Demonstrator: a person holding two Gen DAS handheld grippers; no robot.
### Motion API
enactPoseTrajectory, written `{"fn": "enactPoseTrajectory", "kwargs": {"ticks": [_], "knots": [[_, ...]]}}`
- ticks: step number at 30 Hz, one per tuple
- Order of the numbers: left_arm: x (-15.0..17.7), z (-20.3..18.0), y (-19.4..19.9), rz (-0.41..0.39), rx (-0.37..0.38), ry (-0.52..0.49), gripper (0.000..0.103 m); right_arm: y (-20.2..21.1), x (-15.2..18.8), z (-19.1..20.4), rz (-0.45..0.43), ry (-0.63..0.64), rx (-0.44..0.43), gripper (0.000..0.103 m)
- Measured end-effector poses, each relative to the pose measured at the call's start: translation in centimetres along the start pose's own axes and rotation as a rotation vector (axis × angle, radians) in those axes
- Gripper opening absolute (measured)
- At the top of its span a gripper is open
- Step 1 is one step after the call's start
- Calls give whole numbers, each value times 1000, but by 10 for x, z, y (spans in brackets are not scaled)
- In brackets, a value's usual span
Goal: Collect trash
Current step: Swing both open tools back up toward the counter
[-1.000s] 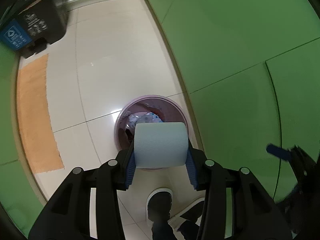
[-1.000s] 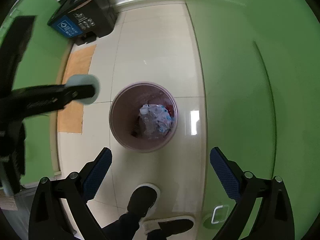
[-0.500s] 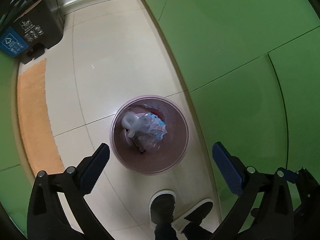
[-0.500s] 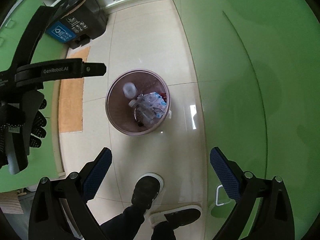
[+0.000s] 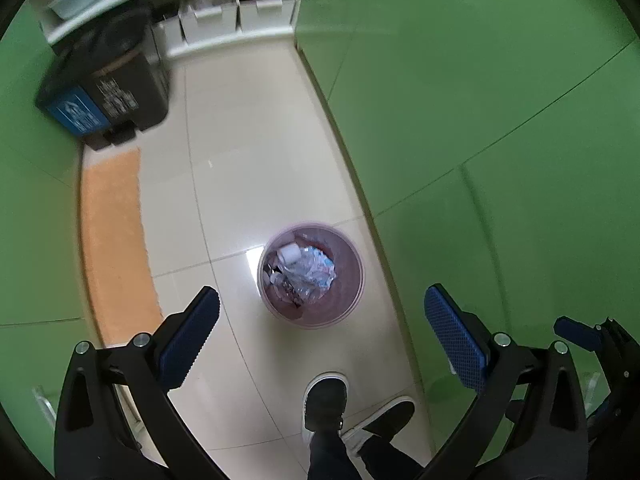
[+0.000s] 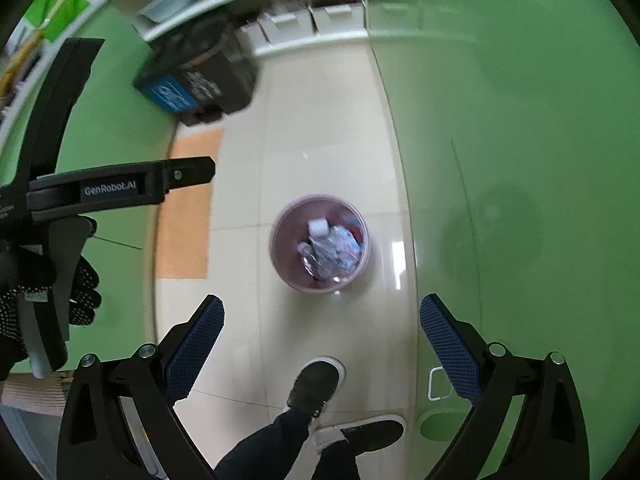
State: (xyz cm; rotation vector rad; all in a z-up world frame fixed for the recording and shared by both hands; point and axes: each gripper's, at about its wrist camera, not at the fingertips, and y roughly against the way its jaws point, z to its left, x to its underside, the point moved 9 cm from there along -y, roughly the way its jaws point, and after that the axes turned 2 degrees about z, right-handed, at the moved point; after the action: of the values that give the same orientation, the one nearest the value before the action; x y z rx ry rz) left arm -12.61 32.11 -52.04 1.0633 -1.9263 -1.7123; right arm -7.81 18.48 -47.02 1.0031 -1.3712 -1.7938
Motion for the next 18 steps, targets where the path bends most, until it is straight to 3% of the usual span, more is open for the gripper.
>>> {"fn": "enactPoseTrajectory", "kwargs": {"ticks": [9,18], "knots": [[-20,-28,152,-112,10,-59,100,158,-26,30,-168,19,-32,97],[-42,-89,267,-238,56,-168,100,287,-30,-4,-348,-59,29,97]]}}
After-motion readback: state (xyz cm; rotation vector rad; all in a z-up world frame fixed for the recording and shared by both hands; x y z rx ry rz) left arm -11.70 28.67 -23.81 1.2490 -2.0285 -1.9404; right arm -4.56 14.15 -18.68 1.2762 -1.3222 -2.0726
